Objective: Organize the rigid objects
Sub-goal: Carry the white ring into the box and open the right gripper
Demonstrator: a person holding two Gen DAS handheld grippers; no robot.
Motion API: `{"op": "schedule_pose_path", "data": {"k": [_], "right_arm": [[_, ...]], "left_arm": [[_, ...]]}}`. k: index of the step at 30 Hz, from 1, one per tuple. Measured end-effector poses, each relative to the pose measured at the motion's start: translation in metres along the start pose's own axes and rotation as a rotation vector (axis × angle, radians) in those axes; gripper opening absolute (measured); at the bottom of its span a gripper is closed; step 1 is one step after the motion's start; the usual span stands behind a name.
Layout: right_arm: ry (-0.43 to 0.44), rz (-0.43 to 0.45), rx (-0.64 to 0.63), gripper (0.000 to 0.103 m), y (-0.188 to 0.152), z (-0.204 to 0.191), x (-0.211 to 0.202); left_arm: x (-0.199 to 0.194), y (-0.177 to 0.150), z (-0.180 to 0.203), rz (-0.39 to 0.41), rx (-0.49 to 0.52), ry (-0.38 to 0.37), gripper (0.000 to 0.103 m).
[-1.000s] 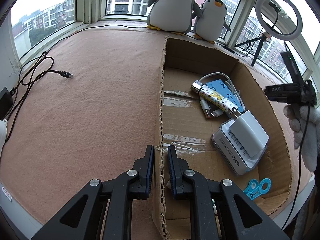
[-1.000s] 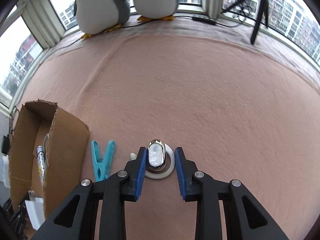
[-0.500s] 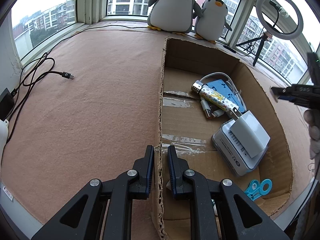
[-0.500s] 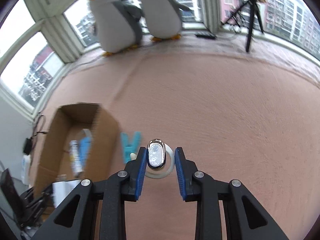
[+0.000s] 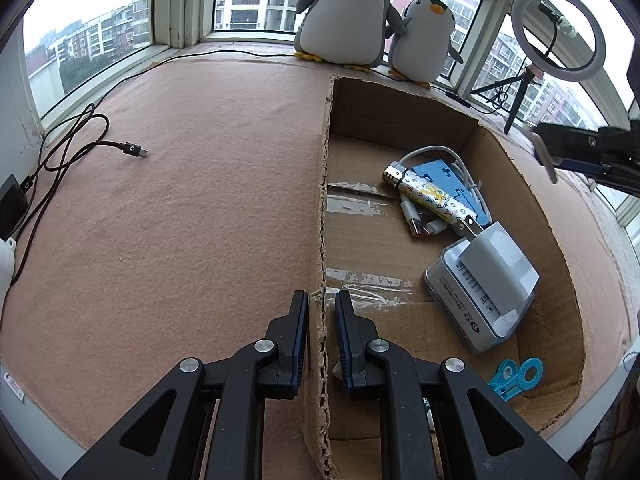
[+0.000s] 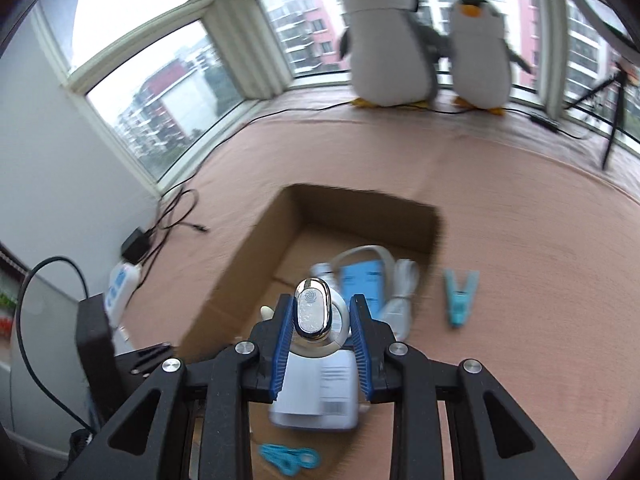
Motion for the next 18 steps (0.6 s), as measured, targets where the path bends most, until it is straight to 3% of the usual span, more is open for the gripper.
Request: {"op": "schedule_pose_path", "data": {"k": [8, 18], "right_arm": [[0.038, -0.065, -0.043, 0.025, -0.004, -0.039, 0.038], [0.057, -0.135, -0.028, 0.028, -0.013, -0.043, 0.072]], "left_arm": [[-0.001, 0.001, 0.000, 0.001, -0.003, -0.007, 0.015], [-0.001, 0.001, -0.001, 0.001, -0.006, -0.012, 0.015]]}}
Point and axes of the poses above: each gripper's, at about its wrist camera, not at the fingertips, and x roughly the way its jaws point, z to its right, y to its top, the point moved 9 cm from there along x, roughly the way its jaws point
